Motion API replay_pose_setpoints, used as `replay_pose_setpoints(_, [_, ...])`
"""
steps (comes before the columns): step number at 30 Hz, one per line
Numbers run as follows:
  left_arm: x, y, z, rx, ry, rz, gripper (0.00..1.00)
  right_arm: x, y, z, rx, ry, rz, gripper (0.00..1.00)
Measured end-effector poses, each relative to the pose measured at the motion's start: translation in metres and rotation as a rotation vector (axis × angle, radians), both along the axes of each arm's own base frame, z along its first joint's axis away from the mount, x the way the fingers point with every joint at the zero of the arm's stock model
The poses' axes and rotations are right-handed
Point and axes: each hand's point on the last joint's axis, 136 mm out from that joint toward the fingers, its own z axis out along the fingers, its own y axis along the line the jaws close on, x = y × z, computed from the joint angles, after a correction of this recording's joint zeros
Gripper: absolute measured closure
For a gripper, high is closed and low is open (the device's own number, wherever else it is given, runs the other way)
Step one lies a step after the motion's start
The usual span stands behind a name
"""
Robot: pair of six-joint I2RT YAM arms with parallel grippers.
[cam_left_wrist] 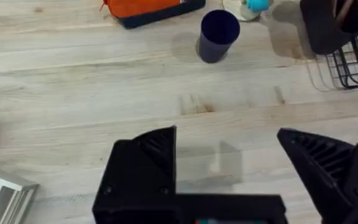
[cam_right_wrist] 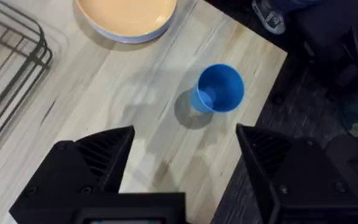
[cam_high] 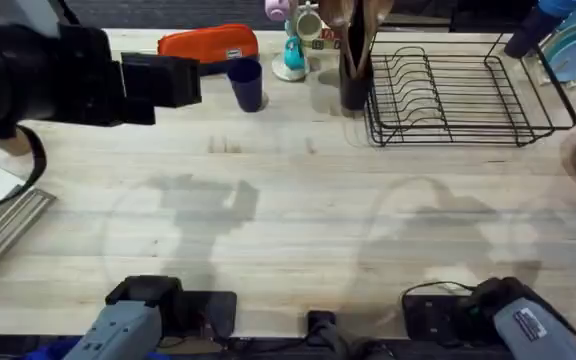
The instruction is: Pick up the cup on the table and put them onto the rack.
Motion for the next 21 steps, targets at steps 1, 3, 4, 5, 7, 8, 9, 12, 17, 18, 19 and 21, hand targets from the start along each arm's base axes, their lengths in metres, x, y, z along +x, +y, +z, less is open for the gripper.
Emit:
replay_pose_setpoints(1, [0.000, 0.000, 0.000, 0.000, 0.000, 0.000, 0.008, 0.001, -0.001, 0.000, 0.001, 0.000, 0.001, 0.005])
replay_pose_setpoints(3, [0.000, 0.000, 0.000, 0.000, 0.001, 0.000, 0.008, 0.004, -0.002, -0.002, 0.003, 0.003, 0.007, 0.005])
replay_pose_setpoints(4, [0.000, 0.000, 0.000, 0.000, 0.001, 0.000, 0.008, 0.005, -0.003, -0.002, 0.004, 0.009, 0.007, 0.005])
replay_pose_setpoints(5, [0.000, 0.000, 0.000, 0.000, 0.001, -0.001, 0.008, 0.005, -0.004, -0.004, 0.005, 0.018, 0.004, 0.005])
replay_pose_setpoints(7, [0.000, 0.000, 0.000, 0.000, 0.001, -0.001, 0.008, 0.002, -0.007, -0.006, 0.005, 0.045, -0.012, 0.005])
replay_pose_setpoints(8, [0.000, 0.000, 0.000, 0.000, 0.001, 0.000, 0.008, 0.001, -0.009, -0.008, 0.005, 0.062, -0.021, 0.005])
replay_pose_setpoints(9, [0.000, 0.000, 0.000, 0.000, 0.000, 0.000, 0.007, 0.000, -0.011, -0.010, 0.006, 0.076, -0.029, 0.005])
replay_pose_setpoints(12, [0.000, 0.000, 0.000, 0.000, 0.001, -0.001, 0.006, 0.000, -0.019, -0.018, 0.018, 0.129, -0.051, 0.005])
replay_pose_setpoints(17, [-0.001, 0.000, -0.001, 0.000, 0.006, -0.001, 0.008, -0.003, -0.032, -0.023, 0.023, 0.143, -0.093, 0.005])
replay_pose_setpoints(18, [-0.001, 0.000, -0.001, 0.000, 0.008, 0.000, 0.008, -0.005, -0.035, -0.025, 0.028, 0.147, -0.106, 0.005])
replay_pose_setpoints(19, [-0.001, 0.000, -0.002, 0.000, 0.009, 0.000, 0.008, -0.006, -0.038, -0.027, 0.033, 0.152, -0.118, 0.005])
replay_pose_setpoints(21, [-0.001, 0.000, -0.002, 0.000, 0.009, 0.000, 0.008, -0.009, -0.044, -0.031, 0.044, 0.157, -0.140, 0.005])
